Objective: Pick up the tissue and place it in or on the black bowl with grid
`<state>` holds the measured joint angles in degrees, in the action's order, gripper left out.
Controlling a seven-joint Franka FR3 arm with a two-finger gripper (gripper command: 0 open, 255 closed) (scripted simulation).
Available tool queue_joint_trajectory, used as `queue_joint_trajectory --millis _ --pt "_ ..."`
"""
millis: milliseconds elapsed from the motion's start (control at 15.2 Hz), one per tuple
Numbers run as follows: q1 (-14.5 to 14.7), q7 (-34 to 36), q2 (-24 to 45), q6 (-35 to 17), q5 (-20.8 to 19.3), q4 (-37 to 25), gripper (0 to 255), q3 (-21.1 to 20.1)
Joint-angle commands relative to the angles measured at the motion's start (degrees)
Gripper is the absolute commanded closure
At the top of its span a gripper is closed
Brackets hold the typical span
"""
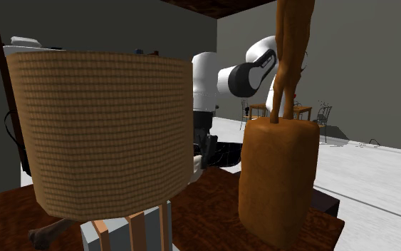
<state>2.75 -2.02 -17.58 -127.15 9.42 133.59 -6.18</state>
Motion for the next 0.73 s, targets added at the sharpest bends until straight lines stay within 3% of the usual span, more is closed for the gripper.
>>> queue_joint_trajectory --millis 0,660 --pt "-0.09 0.11 -0.46 1.8 -0.15 -1.31 255 0.13" --pt "-0.3 0.96 -1.85 9.62 -0.73 -7.78 255 0.4"
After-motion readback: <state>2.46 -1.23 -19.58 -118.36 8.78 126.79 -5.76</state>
